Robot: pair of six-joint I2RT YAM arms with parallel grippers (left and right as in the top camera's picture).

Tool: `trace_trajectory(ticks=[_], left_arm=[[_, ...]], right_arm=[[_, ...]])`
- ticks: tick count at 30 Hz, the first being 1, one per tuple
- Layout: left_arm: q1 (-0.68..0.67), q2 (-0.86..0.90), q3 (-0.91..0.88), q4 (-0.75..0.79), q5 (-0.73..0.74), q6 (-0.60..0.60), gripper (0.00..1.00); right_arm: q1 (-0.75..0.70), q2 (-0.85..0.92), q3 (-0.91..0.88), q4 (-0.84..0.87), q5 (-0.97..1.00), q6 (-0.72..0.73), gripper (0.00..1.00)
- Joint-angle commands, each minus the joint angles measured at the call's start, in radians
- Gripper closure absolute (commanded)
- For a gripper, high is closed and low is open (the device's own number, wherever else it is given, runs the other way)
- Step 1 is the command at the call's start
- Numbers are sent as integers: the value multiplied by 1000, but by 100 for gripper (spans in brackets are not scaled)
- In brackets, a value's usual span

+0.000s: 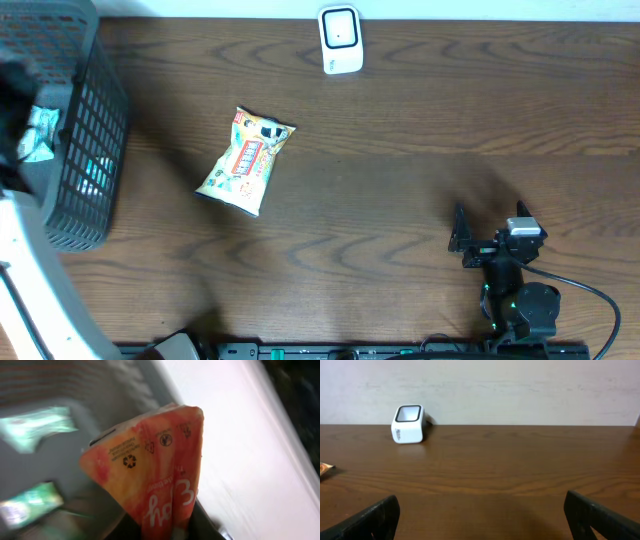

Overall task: Scan the item barcode
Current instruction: 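Lift the orange tissue pack and carry it toward the scanner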

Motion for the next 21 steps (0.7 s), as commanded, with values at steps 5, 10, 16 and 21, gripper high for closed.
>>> trace_trajectory(ticks=[5,10,16,21], left_arm=[[-475,15,7,-21,8,334,92],[-737,122,7,-62,-124,340,92],[-910,319,7,-108,-229,365,92],[-952,489,7,-171,-229,447,92]], right_arm=[[3,-6,-1,-5,-6,11,1],[3,-6,-1,-5,-6,11,1],[3,-6,-1,-5,-6,11,1],[3,-6,-1,-5,-6,11,1]])
